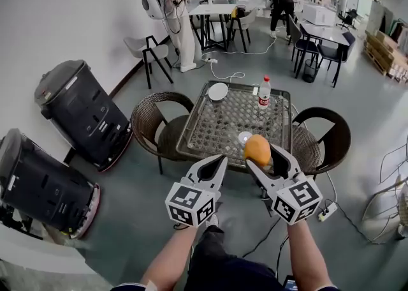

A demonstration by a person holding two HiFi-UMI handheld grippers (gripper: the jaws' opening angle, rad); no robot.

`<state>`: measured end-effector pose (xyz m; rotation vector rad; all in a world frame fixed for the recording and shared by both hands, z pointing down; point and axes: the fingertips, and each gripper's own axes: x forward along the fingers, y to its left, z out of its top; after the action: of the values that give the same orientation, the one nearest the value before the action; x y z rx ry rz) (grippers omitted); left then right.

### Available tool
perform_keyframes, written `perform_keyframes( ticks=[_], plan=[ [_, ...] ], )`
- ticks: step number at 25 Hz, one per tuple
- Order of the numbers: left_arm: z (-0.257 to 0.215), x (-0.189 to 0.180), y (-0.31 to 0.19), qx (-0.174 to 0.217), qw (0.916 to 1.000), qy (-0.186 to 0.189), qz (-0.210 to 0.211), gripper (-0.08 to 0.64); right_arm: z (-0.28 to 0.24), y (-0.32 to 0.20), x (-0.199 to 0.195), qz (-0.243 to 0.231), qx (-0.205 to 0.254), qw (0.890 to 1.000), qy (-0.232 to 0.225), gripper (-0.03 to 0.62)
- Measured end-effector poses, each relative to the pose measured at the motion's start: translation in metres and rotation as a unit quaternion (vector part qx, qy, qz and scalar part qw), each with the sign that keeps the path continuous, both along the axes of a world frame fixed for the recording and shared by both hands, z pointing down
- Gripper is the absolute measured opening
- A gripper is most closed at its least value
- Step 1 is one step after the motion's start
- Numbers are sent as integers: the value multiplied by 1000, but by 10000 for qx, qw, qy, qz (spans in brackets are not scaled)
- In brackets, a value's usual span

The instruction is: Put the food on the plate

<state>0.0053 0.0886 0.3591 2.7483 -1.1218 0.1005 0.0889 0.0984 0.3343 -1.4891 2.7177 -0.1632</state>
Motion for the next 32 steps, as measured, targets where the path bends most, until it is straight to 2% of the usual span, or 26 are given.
perform_keyframes(
  ticks=[19,26,32],
  plan=[
    [-3,-58,-183,-182,9988,-15,446,8,-5,-185,-55,515,-135,9986,-38,289],
    [-5,-70,-213,-215,9981,39,573,8,-5,-219,-69,586,-157,9981,-50,290],
    [-5,-69,-231,-204,9982,22,567,8,-5,-242,-66,606,-162,9980,-65,288]
  ],
)
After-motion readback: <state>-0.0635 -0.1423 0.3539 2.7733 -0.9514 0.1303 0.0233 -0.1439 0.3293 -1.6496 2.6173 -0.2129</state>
